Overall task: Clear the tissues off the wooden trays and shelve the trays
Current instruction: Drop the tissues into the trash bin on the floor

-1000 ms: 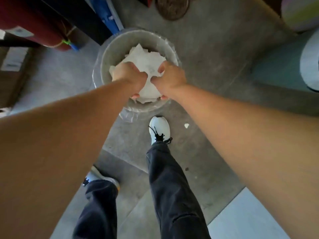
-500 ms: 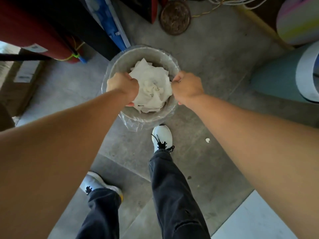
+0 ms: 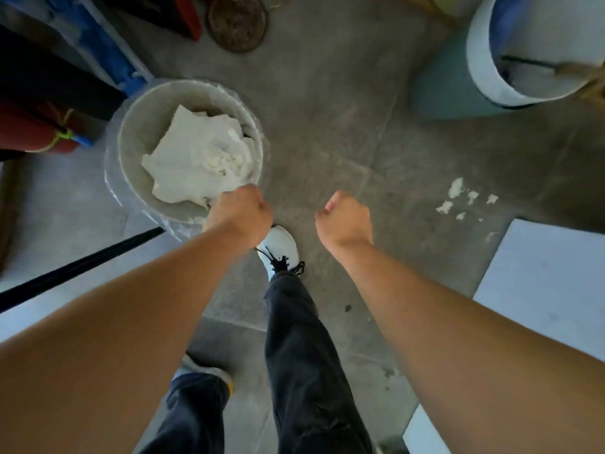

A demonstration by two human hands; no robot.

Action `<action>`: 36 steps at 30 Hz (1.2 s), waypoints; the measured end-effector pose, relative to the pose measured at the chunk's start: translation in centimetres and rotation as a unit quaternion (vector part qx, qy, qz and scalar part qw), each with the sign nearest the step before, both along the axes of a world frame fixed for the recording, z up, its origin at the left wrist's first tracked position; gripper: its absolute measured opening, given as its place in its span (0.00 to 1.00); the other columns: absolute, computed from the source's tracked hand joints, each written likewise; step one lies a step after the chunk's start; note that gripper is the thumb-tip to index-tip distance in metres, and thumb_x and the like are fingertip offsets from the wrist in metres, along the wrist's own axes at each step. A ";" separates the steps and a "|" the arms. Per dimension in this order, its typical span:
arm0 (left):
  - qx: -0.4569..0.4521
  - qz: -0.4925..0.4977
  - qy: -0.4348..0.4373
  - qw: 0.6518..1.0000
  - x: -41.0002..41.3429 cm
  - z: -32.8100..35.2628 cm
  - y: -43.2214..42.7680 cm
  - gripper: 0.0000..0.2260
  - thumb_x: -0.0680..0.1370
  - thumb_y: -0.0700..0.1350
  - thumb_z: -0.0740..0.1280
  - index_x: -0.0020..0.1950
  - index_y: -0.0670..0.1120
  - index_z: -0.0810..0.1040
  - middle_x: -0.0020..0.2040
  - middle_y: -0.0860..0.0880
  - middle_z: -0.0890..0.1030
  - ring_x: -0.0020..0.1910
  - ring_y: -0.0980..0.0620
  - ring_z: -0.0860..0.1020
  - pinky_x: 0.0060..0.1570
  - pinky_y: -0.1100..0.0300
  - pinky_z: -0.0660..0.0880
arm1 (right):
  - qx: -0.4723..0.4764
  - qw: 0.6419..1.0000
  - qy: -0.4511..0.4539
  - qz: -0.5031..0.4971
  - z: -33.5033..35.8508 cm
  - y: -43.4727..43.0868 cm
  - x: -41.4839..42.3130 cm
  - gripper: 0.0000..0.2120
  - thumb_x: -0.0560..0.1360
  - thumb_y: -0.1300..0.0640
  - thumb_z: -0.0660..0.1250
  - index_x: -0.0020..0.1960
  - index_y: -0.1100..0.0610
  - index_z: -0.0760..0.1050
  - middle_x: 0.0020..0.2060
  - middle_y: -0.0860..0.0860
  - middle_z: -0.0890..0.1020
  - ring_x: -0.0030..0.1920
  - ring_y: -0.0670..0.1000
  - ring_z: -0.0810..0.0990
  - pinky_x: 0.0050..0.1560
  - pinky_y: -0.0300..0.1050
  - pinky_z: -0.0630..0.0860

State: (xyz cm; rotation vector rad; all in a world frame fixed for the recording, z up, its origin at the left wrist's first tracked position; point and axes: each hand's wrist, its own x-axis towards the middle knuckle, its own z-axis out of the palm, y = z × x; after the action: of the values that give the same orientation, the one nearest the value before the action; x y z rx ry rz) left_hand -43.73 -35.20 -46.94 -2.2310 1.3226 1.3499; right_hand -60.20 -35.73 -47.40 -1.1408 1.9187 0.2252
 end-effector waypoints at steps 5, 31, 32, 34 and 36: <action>0.022 -0.107 0.038 0.993 -7.9 -4.4 1.4 0.07 0.76 0.47 0.61 0.47 0.49 0.77 0.51 0.39 0.81 0.47 0.39 0.78 0.44 0.53 0.74 | 0.032 0.990 0.038 -0.128 -5.1 5.9 -7.4 0.15 0.77 0.59 0.61 0.62 0.60 0.72 0.56 0.60 0.80 0.53 0.61 0.79 0.46 0.47 0.72; 0.053 -0.304 -0.009 0.951 -10.0 -22.9 5.3 0.12 0.79 0.49 0.61 0.60 0.44 0.72 0.56 0.41 0.75 0.55 0.39 0.76 0.51 0.47 0.75 | -0.003 1.000 0.030 -0.007 -24.9 8.6 -12.6 0.11 0.78 0.62 0.63 0.53 0.61 0.83 0.54 0.61 0.82 0.54 0.61 0.81 0.53 0.43 0.74; 0.057 -0.300 -0.010 0.952 -9.9 -21.7 4.8 0.12 0.79 0.49 0.61 0.59 0.44 0.72 0.57 0.40 0.75 0.56 0.38 0.76 0.52 0.46 0.75 | -0.021 1.000 0.017 0.002 -23.6 7.9 -12.1 0.09 0.77 0.62 0.64 0.52 0.60 0.82 0.54 0.59 0.82 0.52 0.59 0.81 0.50 0.39 0.72; 0.064 -0.281 -0.011 0.958 -9.6 -18.5 3.8 0.13 0.79 0.49 0.62 0.59 0.43 0.72 0.58 0.39 0.76 0.57 0.37 0.76 0.52 0.47 0.75 | -0.060 0.998 -0.012 0.025 -20.2 6.1 -10.6 0.05 0.76 0.61 0.66 0.47 0.58 0.81 0.50 0.57 0.82 0.46 0.56 0.81 0.41 0.36 0.68; 0.071 -0.248 -0.013 0.966 -8.9 -14.2 2.7 0.14 0.79 0.49 0.62 0.61 0.43 0.72 0.60 0.40 0.76 0.58 0.37 0.76 0.51 0.47 0.74 | -0.102 0.993 -0.044 0.045 -15.9 3.7 -8.5 0.02 0.75 0.61 0.67 0.44 0.57 0.78 0.46 0.56 0.81 0.41 0.54 0.79 0.38 0.35 0.65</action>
State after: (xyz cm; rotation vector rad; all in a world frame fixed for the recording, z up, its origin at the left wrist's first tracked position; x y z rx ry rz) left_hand -52.62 -32.54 -61.16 -1.6610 1.5791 1.1768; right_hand -68.66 -31.98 -63.29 -1.3509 1.8458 0.0250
